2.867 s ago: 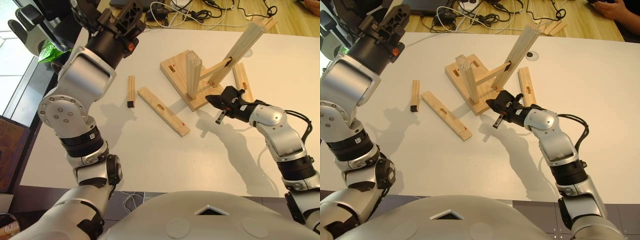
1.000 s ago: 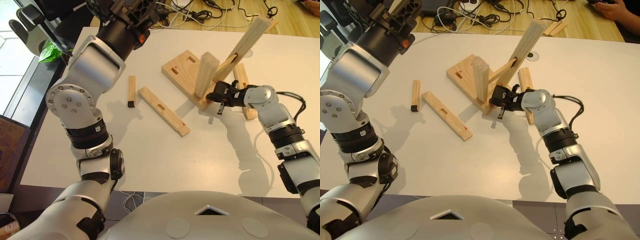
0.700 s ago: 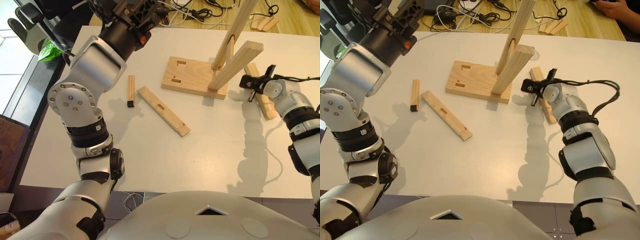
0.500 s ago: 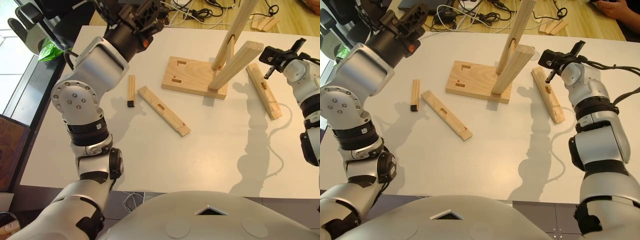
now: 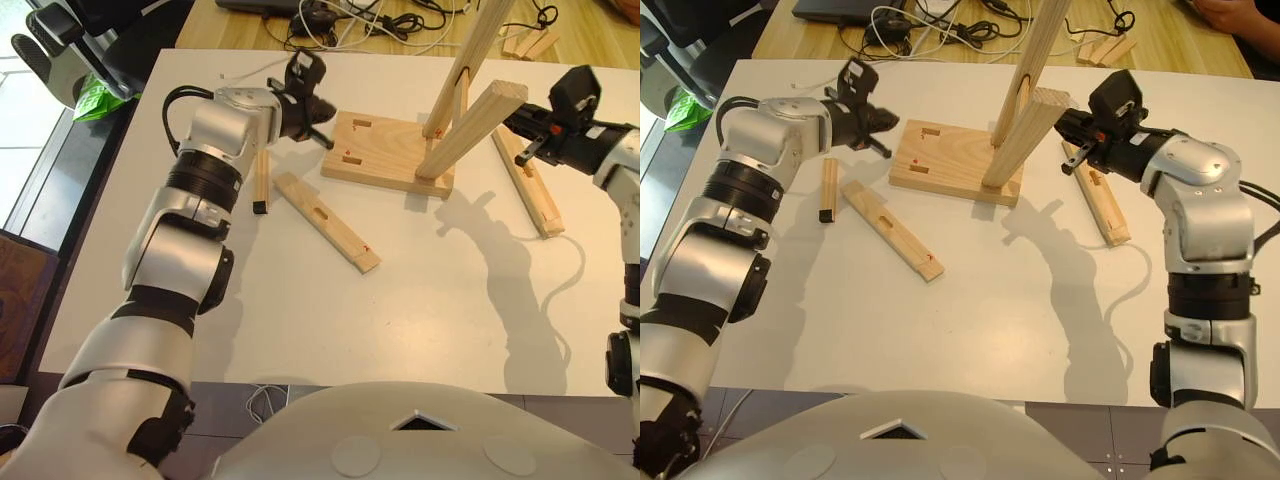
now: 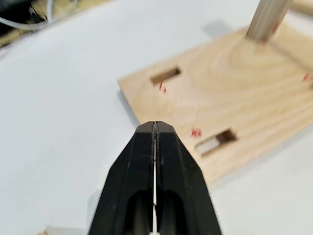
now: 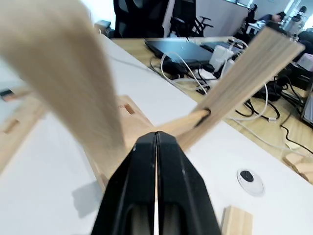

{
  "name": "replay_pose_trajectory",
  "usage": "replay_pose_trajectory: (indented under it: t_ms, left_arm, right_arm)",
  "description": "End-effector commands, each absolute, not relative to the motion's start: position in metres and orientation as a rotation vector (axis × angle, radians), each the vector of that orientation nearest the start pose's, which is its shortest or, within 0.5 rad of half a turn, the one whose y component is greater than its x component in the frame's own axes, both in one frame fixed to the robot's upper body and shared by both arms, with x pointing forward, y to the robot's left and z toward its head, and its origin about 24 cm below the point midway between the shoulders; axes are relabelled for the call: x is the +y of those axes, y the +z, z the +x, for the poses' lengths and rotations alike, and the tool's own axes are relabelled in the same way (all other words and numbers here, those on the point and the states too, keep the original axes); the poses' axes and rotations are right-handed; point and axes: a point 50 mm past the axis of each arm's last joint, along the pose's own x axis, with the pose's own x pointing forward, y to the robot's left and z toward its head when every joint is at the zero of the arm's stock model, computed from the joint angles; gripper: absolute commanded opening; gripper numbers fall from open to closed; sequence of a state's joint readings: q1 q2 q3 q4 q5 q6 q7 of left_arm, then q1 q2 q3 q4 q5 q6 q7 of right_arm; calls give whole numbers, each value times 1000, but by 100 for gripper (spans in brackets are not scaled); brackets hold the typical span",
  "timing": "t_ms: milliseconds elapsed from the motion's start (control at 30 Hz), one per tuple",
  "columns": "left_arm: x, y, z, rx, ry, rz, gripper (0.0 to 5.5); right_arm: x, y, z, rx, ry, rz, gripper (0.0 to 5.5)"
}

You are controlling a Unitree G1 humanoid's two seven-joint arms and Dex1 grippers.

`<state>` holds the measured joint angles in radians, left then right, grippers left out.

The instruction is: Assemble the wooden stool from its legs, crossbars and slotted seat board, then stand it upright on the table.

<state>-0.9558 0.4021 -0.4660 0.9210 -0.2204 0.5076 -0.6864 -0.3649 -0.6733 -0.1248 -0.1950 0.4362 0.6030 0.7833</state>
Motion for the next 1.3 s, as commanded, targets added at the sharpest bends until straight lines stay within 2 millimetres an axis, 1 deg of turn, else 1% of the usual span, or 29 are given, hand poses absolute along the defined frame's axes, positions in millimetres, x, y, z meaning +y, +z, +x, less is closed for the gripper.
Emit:
replay_pose_trajectory:
  t_ms: [33, 133, 200, 267, 367, 433, 467, 533, 567, 600, 667, 733, 767, 833, 867, 933, 1000, 1067, 1100, 1133, 1200, 1233, 1300]
  left_arm:
    - [167, 62, 363, 828, -789, 365, 5]
    - [163, 61, 356, 850, -871, 304, 5]
    - [157, 64, 347, 847, -960, 285, 5]
    - [150, 75, 338, 817, -1037, 264, 5]
    - [132, 95, 322, 746, -1113, 179, 5]
    - [121, 110, 310, 674, -1151, 150, 5]
    - [119, 119, 308, 631, -1155, 156, 5]
    - [119, 136, 308, 546, -1140, 180, 5]
    - [121, 144, 313, 505, -1116, 199, 5]
    - [124, 149, 322, 458, -1076, 231, 5]
    - [130, 153, 338, 407, -1003, 268, 5]
    - [133, 145, 356, 407, -936, 268, 5]
    - [133, 134, 365, 428, -900, 269, 5]
    - [133, 115, 374, 467, -851, 287, 5]
    - [133, 104, 375, 488, -840, 315, 5]
    - [129, 82, 374, 543, -842, 350, 5]
    - [127, 60, 368, 605, -859, 386, 5]
    - [133, 36, 357, 698, -873, 436, 5]
    - [138, 30, 354, 750, -854, 393, 5]
    - [141, 27, 352, 781, -841, 358, 5]
    - [145, 33, 347, 760, -921, 251, 5]
    - [145, 41, 347, 744, -934, 164, 5]
    - [147, 66, 351, 692, -925, -57, 5]
  right_arm:
    - [-221, 203, 266, -22, 800, -49, 0]
    - [-227, 211, 260, -77, 796, 55, 0]
    - [-231, 209, 257, -68, 787, 70, 0]
    - [-232, 208, 253, -64, 791, 80, 0]
    - [-237, 208, 250, -77, 773, 117, 0]
    - [-240, 209, 249, -98, 775, 155, 0]
    - [-242, 210, 249, -111, 770, 171, 0]
    - [-246, 213, 249, -138, 758, 207, 0]
    - [-247, 216, 249, -157, 756, 230, 0]
    - [-246, 221, 249, -188, 763, 263, 0]
    - [-243, 227, 250, -226, 781, 313, 0]
    - [-236, 231, 252, -239, 808, 343, 0]
    - [-229, 233, 252, -244, 835, 357, 0]
    - [-219, 236, 254, -244, 875, 374, 0]
    - [-214, 237, 255, -241, 898, 378, 0]
    - [-205, 238, 254, -233, 932, 380, 0]
    - [-199, 239, 252, -234, 957, 383, 0]
    - [-194, 243, 249, -241, 977, 385, 0]
    - [-193, 244, 248, -245, 981, 381, 0]
    - [-193, 245, 247, -247, 983, 379, 0]
    - [-193, 247, 244, -252, 982, 376, 0]
    - [-194, 248, 243, -255, 977, 377, 0]
    - [-198, 249, 241, -263, 959, 377, 0]
